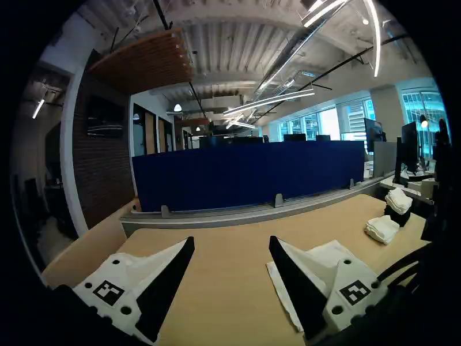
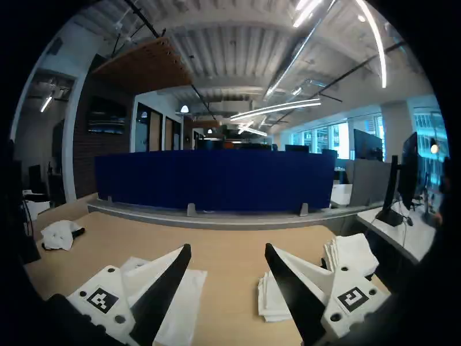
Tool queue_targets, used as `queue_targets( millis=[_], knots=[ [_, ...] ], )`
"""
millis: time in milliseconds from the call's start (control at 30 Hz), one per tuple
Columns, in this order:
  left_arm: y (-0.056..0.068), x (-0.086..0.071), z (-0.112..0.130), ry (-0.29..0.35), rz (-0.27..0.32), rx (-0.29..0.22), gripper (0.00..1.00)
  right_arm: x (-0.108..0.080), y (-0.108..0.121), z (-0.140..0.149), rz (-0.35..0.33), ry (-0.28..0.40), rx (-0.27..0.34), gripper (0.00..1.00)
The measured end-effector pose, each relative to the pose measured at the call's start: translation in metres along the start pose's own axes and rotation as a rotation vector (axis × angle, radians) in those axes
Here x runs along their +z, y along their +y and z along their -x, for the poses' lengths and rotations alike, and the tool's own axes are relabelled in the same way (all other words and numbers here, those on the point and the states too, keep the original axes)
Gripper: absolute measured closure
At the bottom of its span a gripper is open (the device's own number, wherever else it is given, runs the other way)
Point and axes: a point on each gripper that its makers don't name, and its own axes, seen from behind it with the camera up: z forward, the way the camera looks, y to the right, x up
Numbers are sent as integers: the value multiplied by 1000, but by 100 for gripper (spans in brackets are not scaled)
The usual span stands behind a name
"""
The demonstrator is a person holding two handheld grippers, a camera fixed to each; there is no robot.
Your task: Fold towel
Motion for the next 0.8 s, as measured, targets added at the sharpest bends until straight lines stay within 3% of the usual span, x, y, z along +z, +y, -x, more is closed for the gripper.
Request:
queue_targets(
  millis=[300, 800],
  knots=[
    [9, -3, 3, -62, 61, 35, 3, -3, -13, 2, -75, -80, -50, 0],
    [46, -9, 42, -209, 208, 83, 3, -17, -44, 44, -238, -259, -158, 0]
  ],
)
